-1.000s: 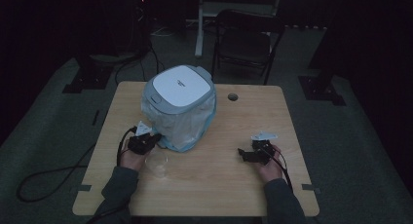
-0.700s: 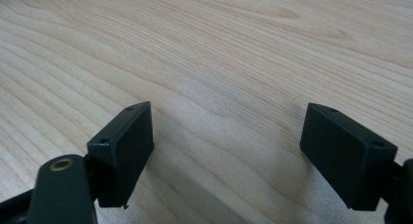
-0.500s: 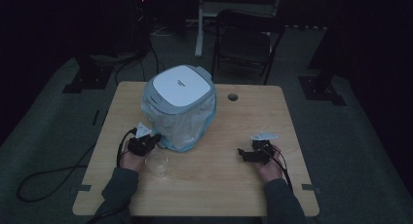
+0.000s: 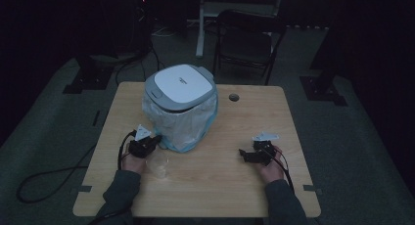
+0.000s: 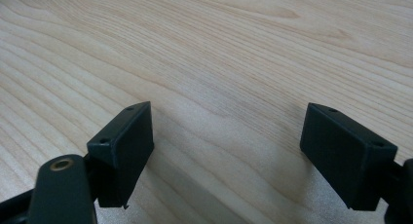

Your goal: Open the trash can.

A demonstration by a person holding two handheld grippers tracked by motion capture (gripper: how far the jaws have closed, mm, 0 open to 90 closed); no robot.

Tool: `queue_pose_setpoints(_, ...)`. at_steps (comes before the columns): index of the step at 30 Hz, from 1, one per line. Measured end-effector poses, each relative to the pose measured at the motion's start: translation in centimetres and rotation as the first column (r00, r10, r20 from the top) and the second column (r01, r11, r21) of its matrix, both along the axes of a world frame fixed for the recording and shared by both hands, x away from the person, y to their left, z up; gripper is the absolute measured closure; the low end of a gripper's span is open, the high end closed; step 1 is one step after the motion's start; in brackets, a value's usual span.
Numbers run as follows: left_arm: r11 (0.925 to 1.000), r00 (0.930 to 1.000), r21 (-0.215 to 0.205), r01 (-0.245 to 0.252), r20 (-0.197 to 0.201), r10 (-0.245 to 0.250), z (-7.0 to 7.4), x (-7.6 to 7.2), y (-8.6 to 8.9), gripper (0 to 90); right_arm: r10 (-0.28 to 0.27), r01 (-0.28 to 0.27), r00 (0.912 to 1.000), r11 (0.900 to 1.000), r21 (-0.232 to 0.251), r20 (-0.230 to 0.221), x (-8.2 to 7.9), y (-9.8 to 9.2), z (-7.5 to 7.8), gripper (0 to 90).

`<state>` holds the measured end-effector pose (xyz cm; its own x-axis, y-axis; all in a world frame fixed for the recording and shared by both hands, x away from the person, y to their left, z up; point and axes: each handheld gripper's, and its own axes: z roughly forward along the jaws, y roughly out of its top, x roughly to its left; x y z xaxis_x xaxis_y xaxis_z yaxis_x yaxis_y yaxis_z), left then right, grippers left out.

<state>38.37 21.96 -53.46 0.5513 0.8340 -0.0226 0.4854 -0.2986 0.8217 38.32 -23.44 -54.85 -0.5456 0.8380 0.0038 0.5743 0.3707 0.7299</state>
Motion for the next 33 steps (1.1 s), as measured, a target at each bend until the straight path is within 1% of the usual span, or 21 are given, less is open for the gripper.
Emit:
queue_pose_setpoints(2,1.0000,1.0000,0.001,0.000,0.001,0.000,-0.05,-0.01,0.02,90.0,0.000,0.000,1.0000,1.000,0.000,0.000,0.00,0.00,0.00,18.9)
queue_pose_setpoints(6,0.9999,1.0000,-0.014,-0.005,0.000,0.005,-0.24,0.04,0.10,90.0,-0.001,0.001,1.0000,1.000,0.000,0.000,0.00,0.01,0.00,18.9)
queue_pose_setpoints(9,0.9997,0.9999,-0.024,-0.008,-0.015,0.008,-0.27,0.18,0.16,90.0,-0.001,0.001,1.0000,1.000,0.000,0.000,0.00,0.01,0.00,18.9)
queue_pose_setpoints(13,0.9994,0.9998,-0.032,-0.010,-0.016,0.010,-0.51,0.22,0.21,90.0,-0.001,0.001,1.0000,1.000,0.000,0.000,-0.01,0.01,0.00,18.9)
queue_pose_setpoints(14,0.9997,0.9999,-0.024,-0.010,-0.010,0.010,-0.54,0.21,0.13,90.0,-0.001,0.001,1.0000,1.000,0.000,0.000,-0.01,0.01,0.00,18.9)
queue_pose_setpoints(19,0.9998,0.9999,0.012,-0.013,-0.005,0.013,-0.56,0.22,-0.19,90.0,-0.001,0.001,1.0000,1.000,0.000,0.000,-0.01,0.01,0.00,18.9)
queue_pose_setpoints(33,0.9997,0.9998,0.013,-0.019,-0.005,0.019,-0.57,0.25,-0.25,90.0,-0.001,0.001,1.0000,1.000,0.000,0.000,-0.03,0.03,-0.01,18.9)
